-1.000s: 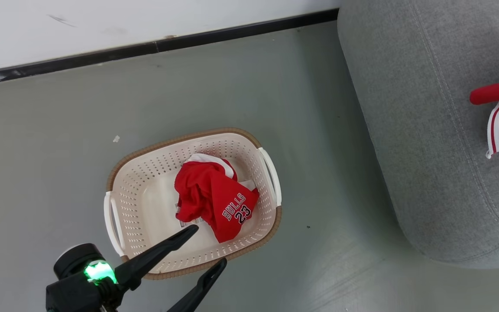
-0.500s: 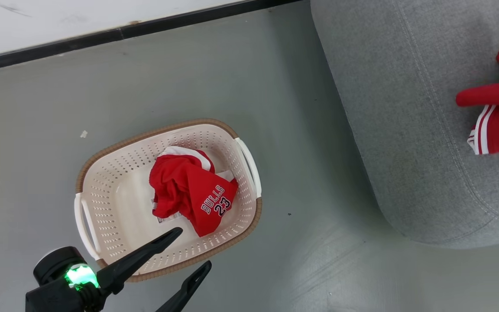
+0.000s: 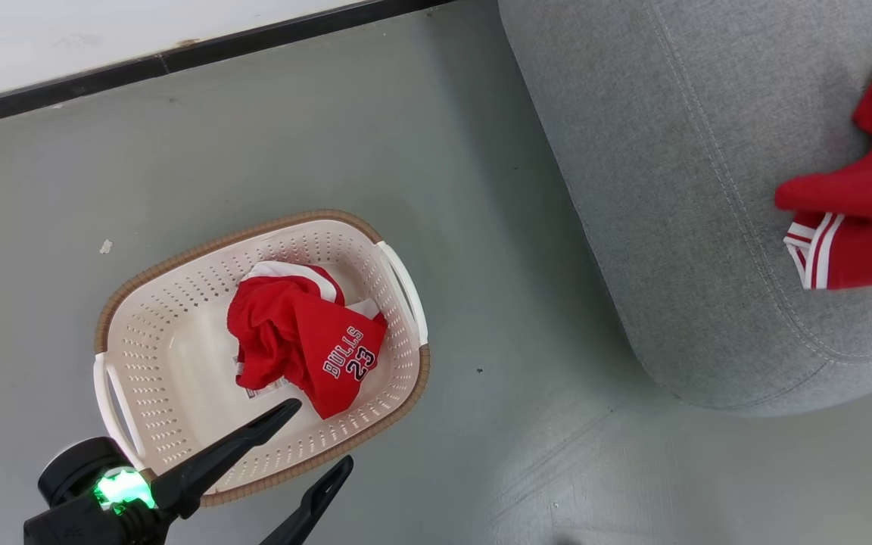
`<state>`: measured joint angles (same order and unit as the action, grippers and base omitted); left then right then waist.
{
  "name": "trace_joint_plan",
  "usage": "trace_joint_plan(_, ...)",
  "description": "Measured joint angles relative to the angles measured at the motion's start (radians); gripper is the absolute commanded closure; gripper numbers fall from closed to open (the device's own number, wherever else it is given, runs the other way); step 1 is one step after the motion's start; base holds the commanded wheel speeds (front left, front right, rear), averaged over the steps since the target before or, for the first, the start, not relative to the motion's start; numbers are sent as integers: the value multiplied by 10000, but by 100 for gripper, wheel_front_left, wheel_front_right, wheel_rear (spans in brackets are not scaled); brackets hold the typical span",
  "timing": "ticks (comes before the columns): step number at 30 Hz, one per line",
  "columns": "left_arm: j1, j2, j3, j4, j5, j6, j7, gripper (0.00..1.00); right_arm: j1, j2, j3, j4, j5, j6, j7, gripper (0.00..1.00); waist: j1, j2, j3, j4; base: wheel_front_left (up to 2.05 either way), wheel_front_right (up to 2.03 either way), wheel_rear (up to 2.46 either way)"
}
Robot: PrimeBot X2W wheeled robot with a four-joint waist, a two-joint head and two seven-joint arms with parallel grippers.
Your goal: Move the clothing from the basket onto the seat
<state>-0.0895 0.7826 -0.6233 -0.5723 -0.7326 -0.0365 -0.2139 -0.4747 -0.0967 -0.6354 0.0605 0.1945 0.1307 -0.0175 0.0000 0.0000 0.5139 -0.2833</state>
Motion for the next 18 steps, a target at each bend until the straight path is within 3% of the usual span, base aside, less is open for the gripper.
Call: trace_joint_plan(18,185,73,54,-142,-58,33,-79,0,151,284,-594,497,-12,0,8,100,1,0,-149,-223,0,0,0)
